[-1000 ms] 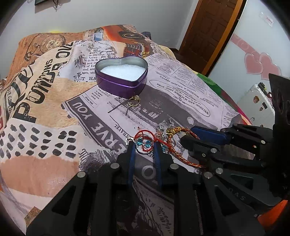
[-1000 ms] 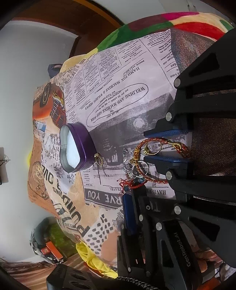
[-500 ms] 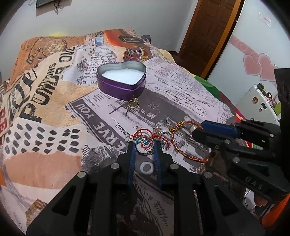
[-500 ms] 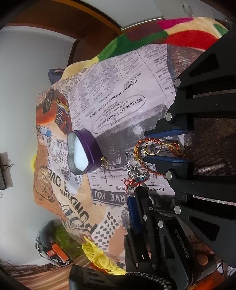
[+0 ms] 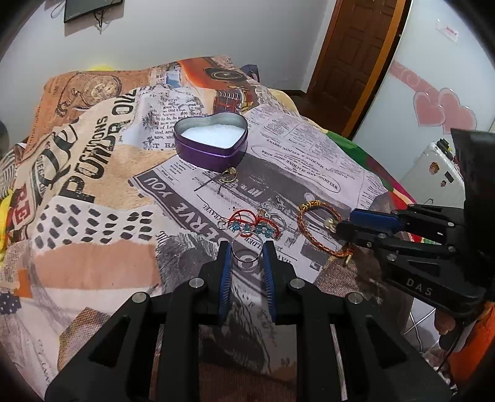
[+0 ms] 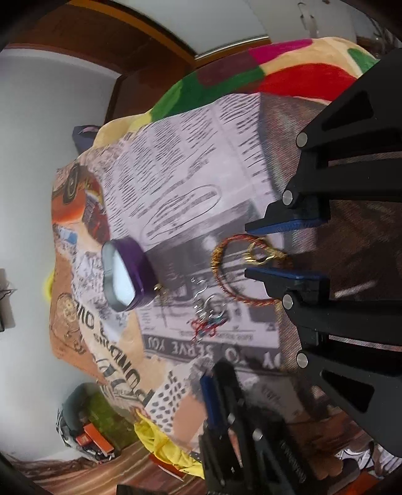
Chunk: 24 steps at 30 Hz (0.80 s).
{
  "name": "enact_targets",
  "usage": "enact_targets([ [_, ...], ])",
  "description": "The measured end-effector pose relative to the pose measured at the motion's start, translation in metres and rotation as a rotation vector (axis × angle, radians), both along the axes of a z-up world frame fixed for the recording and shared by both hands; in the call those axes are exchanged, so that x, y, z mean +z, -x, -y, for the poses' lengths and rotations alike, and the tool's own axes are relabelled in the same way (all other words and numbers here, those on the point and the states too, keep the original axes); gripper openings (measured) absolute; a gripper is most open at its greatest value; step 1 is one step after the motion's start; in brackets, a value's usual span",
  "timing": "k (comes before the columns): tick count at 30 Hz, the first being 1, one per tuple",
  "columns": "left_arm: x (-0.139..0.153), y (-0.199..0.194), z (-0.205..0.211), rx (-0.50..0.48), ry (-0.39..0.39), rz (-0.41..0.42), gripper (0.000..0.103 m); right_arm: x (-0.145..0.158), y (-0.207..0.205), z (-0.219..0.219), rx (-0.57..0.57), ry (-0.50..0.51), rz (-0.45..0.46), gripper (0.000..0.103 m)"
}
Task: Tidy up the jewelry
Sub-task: 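Carry the bracelet and ring with both tools over the purple heart tin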
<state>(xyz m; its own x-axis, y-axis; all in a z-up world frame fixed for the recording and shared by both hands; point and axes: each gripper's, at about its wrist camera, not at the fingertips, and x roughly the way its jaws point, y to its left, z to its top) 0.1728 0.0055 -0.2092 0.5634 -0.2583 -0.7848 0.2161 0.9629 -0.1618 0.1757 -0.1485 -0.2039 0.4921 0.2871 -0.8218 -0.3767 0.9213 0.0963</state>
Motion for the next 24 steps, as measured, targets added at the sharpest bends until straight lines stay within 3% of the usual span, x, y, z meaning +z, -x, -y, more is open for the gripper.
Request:
enact_targets([
  [11,0.011,0.008,-0.001,0.012,-0.003,0.028,0.020,0.009,-0.005,0.015,-0.037,-0.017,0.007,0.026],
  [17,0.011,0.006,-0.002,0.015,-0.011,0.033,0.020,-0.010,-0.008,0.005,-0.008,0.006,-0.032,0.026],
  [21,0.008,0.003,-0.002,0.018,-0.013,0.025,0.020,-0.013,-0.004,0.001,0.011,0.041,-0.008,0.026],
  [24,0.009,0.002,0.000,0.021,-0.010,0.028,0.020,-0.014,-0.006,0.003,-0.001,0.051,-0.005,0.007],
])
